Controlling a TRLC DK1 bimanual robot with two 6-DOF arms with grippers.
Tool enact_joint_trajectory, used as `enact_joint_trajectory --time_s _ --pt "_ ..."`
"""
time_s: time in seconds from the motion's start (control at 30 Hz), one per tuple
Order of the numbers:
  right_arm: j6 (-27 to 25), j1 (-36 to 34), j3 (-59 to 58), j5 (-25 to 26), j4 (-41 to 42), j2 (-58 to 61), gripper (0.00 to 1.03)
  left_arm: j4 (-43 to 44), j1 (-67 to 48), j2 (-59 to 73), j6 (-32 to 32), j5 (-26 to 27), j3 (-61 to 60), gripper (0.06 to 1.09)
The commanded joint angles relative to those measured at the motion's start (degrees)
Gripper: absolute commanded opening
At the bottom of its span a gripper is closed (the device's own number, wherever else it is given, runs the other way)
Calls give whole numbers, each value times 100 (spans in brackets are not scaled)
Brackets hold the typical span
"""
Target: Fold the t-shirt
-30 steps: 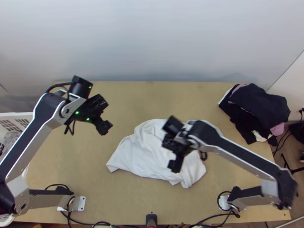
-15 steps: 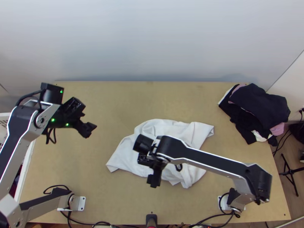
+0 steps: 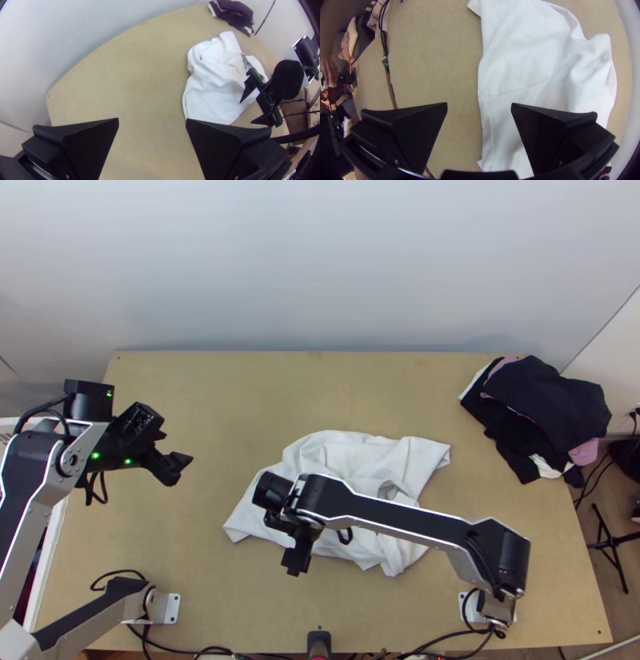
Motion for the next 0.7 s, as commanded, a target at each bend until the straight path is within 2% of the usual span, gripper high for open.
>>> enact_joint_trajectory --time_s 0.0,0.27,0.67 --pt "190 65 5 78 168 310 88 59 90 -94 31 81 -166 104" --pt "278 214 -241 289 282 345 88 103 187 -129 84 98 -228 104" --pt "366 329 -619 922 775 363 87 120 310 -217 84 160 -333 104"
